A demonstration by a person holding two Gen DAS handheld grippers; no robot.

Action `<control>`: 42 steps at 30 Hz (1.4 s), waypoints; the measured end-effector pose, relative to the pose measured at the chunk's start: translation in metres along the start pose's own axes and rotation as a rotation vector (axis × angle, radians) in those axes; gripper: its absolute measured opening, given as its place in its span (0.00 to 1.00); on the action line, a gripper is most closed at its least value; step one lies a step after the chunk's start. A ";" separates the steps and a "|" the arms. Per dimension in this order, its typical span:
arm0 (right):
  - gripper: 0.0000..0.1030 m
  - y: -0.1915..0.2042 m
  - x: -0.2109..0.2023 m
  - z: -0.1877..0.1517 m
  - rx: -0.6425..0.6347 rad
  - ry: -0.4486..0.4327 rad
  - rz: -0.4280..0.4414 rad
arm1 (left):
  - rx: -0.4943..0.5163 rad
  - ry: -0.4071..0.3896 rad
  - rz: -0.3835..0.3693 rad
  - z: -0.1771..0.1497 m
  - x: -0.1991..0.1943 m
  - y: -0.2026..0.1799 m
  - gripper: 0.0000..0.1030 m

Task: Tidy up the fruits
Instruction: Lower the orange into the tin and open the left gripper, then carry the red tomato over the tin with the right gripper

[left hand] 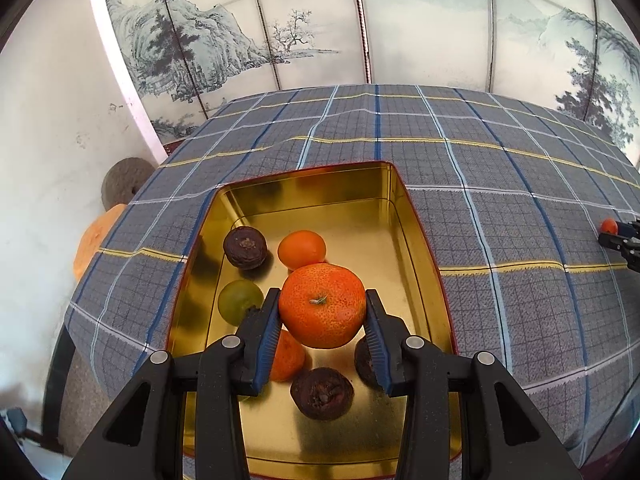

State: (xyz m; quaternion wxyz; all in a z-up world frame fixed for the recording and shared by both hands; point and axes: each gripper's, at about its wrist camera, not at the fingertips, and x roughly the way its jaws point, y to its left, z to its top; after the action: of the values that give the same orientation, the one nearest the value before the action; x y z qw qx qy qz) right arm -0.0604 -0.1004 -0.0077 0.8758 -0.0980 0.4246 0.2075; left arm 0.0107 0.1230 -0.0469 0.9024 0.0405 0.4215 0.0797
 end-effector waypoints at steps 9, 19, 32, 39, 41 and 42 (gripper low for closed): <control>0.34 0.001 -0.001 0.000 0.012 0.000 -0.004 | -0.004 0.006 0.001 0.003 0.003 0.004 0.41; 0.32 0.006 -0.008 0.000 0.047 -0.016 -0.016 | 0.028 -0.068 0.084 0.005 -0.008 0.009 0.76; 0.32 0.096 -0.051 0.060 -0.108 -0.150 0.131 | -0.034 -0.061 0.079 -0.002 -0.017 0.026 0.76; 0.32 0.177 -0.053 0.095 -0.200 -0.196 0.310 | -0.079 -0.067 0.099 -0.006 -0.024 0.042 0.77; 0.32 0.197 -0.046 0.103 -0.217 -0.190 0.351 | -0.090 -0.065 0.113 -0.008 -0.025 0.047 0.77; 0.32 0.205 -0.042 0.106 -0.224 -0.186 0.367 | -0.096 -0.067 0.118 -0.009 -0.026 0.050 0.77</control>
State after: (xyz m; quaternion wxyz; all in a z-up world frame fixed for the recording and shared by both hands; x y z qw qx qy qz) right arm -0.1013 0.1083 0.0920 0.8424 -0.0963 0.3271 0.4173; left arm -0.0183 0.1675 -0.0257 0.9106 0.0247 0.3838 0.1512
